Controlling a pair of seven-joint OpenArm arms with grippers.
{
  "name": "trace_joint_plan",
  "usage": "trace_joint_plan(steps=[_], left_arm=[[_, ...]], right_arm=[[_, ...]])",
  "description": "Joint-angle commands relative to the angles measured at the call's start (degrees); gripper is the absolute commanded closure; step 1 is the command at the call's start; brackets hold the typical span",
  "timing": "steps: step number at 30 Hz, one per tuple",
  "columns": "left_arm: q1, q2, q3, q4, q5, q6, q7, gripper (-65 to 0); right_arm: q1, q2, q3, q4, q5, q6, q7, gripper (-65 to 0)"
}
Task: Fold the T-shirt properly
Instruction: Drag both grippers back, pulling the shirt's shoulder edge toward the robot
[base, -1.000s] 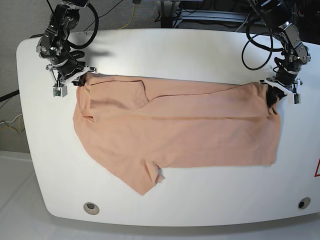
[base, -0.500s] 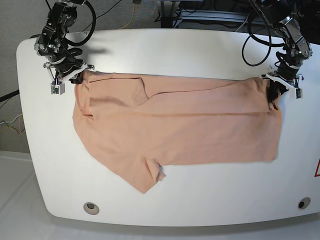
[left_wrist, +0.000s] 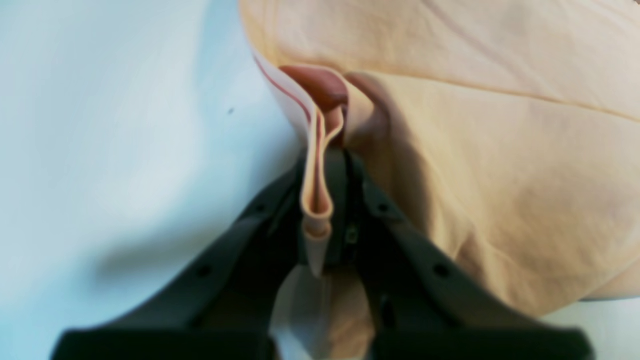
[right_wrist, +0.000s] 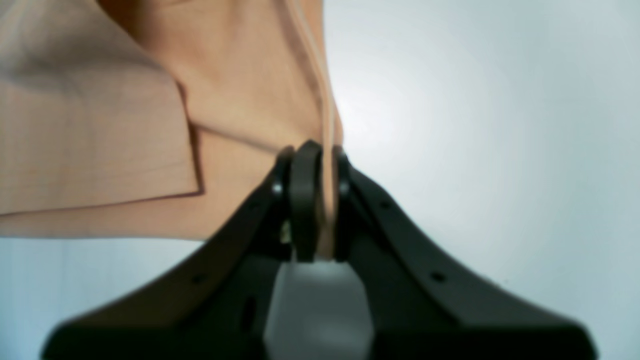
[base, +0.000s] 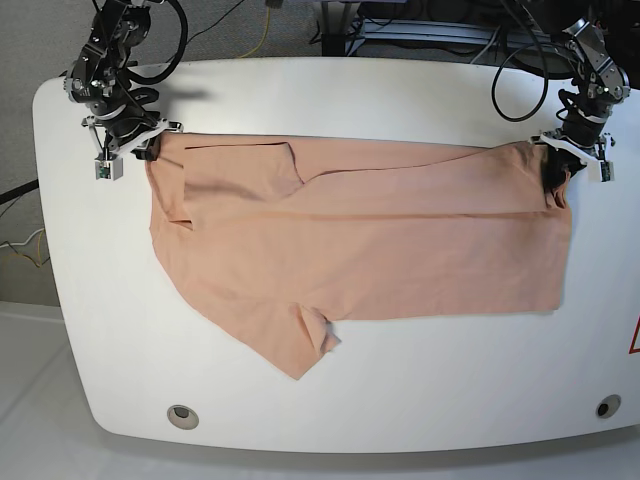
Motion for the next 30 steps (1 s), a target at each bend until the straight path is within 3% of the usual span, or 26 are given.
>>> trace_joint_plan(steps=[1, 30], left_arm=[[1.34, -0.02, -0.02, -0.38, 5.05, 1.23, 6.11, -1.2], [5.12, 1.82, 0.06, -0.47, 5.32, 1.23, 6.02, -1.2]], right_arm=[[-0.47, 0.55, 0.23, 0.58, -1.19, -0.05, -1.23, 0.0], [-3.81, 0.55, 1.20, 0.67, -1.19, -0.05, 0.17, 0.0]])
